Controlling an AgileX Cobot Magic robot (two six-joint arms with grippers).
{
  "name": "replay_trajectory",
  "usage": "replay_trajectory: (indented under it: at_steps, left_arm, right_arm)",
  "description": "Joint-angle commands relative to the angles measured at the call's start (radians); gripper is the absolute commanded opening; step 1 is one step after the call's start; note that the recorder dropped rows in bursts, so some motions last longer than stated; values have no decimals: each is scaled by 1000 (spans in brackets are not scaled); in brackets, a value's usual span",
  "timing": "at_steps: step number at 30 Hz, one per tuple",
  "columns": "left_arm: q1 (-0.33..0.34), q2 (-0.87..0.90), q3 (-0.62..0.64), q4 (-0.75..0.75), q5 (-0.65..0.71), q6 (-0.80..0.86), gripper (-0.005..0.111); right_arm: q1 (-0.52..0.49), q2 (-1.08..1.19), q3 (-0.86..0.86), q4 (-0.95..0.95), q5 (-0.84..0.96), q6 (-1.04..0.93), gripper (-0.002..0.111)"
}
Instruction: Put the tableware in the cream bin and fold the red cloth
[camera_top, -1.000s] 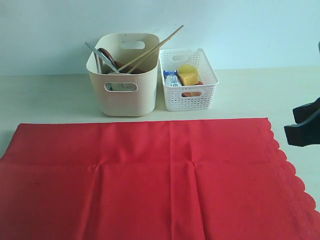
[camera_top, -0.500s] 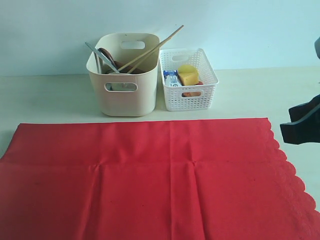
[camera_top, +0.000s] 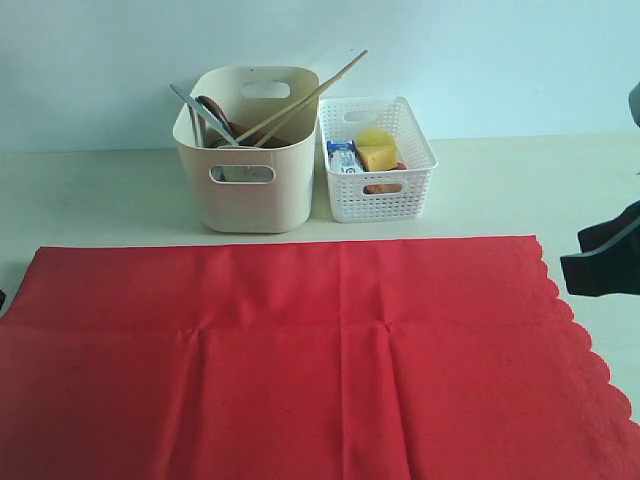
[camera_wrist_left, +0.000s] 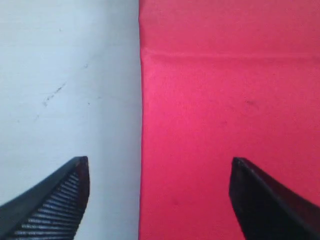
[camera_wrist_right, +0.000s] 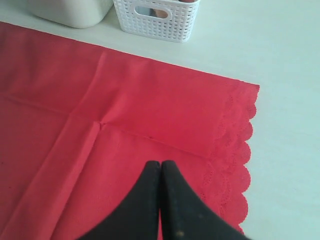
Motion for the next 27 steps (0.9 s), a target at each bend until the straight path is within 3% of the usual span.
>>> replay_trajectory:
  at_steps: [1, 10, 18, 27]
  left_arm:
    - [-5, 76, -30, -7, 32, 1, 75]
    - [114, 201, -103, -73, 86, 22, 75]
    - [219, 273, -166, -369, 126, 293, 75]
    - [256, 335, -228, -405, 137, 341, 75]
  right_arm:
    - [0, 1, 2, 2, 22, 3, 0]
    - [0, 1, 2, -4, 83, 3, 0]
    - [0, 6, -54, 9, 203, 50, 0]
    - [0, 206, -73, 152, -4, 21, 0]
